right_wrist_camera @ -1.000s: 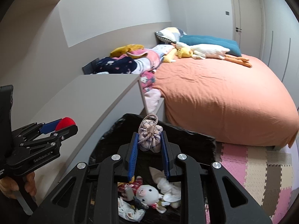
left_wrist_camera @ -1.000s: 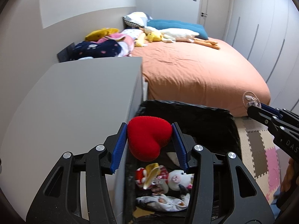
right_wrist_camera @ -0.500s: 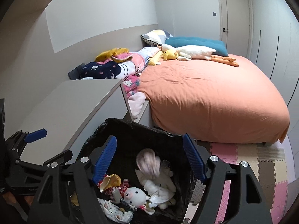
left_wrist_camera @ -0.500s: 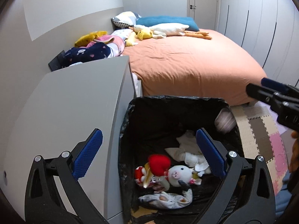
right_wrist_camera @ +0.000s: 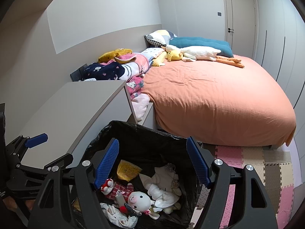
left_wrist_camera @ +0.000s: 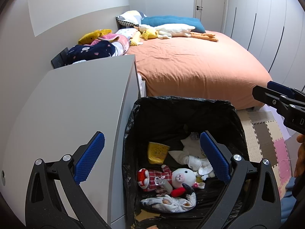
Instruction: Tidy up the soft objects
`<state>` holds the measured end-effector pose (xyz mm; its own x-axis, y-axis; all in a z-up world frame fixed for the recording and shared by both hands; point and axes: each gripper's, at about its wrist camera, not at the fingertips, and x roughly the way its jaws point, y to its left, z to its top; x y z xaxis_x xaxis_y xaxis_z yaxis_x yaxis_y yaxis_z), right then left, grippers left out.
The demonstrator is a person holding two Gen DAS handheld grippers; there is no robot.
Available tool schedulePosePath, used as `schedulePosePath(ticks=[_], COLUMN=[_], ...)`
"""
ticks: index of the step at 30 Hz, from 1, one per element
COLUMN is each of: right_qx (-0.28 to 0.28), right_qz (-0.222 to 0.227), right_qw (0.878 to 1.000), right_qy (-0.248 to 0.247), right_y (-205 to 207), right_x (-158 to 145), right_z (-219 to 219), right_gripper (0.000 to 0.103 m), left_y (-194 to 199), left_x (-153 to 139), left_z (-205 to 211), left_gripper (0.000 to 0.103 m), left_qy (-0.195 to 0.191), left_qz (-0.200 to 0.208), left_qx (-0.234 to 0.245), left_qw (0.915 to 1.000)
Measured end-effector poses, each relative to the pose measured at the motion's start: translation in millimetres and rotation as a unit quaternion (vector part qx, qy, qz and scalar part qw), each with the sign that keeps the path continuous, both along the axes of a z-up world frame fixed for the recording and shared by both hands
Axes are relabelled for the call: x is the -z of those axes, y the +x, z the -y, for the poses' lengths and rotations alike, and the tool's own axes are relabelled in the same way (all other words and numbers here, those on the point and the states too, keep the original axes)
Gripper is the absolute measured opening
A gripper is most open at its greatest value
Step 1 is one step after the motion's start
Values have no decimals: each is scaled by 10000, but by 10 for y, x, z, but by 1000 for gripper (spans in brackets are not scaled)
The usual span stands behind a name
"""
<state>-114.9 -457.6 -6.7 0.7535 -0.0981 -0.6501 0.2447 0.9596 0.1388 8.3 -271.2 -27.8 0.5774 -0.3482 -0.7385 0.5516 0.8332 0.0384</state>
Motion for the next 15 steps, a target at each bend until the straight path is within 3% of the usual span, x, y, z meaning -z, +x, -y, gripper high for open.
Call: schedulePosePath(ticks=[15], right_qx=[-28], right_qz=[-6], right_qw=[10000], right_qy=[-23], right_y=[4], right_x=[3], right_z=[-42], right_gripper=[74], left_y=[0], left_x=[29], left_z=[-75], left_gripper=[97], left_qy=[-84], left_qz=[-74], left_qx=[-84], left_qw=[9999])
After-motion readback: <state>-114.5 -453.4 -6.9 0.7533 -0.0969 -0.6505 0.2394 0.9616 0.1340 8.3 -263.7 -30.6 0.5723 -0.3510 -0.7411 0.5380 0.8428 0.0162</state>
